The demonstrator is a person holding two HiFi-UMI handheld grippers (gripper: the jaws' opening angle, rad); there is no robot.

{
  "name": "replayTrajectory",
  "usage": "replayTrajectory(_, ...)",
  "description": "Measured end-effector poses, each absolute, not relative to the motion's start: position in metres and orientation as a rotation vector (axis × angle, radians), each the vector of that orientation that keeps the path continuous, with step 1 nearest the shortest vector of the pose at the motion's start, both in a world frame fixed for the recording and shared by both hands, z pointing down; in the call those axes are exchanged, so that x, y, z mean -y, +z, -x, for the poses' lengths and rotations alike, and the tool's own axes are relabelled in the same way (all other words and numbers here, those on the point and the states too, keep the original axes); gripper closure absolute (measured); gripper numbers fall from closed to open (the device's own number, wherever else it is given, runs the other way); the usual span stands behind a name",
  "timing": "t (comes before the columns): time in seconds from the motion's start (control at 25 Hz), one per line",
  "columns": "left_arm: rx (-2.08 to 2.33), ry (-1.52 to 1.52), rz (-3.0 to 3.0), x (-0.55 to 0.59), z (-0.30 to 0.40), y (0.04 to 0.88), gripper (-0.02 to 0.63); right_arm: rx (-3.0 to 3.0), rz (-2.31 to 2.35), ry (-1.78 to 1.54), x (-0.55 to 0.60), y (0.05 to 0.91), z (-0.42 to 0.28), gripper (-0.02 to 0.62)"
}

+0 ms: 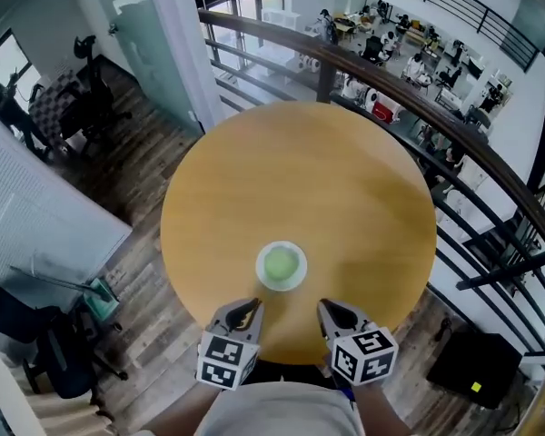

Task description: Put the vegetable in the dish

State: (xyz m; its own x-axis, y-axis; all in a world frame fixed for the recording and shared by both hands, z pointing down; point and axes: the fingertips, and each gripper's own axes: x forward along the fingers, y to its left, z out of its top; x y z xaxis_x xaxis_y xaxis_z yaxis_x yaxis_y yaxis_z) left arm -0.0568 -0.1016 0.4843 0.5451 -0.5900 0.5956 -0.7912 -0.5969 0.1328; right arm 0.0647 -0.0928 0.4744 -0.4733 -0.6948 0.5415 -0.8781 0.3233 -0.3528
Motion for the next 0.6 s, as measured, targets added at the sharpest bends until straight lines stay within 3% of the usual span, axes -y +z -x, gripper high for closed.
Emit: replayTrajectory(0.6, 1.177, 0.579, -2.312, 0.044, 0.061, 0.458, 0.584, 2.333, -1.421, 0.774, 0.053, 0.441, -0.053, 0.571)
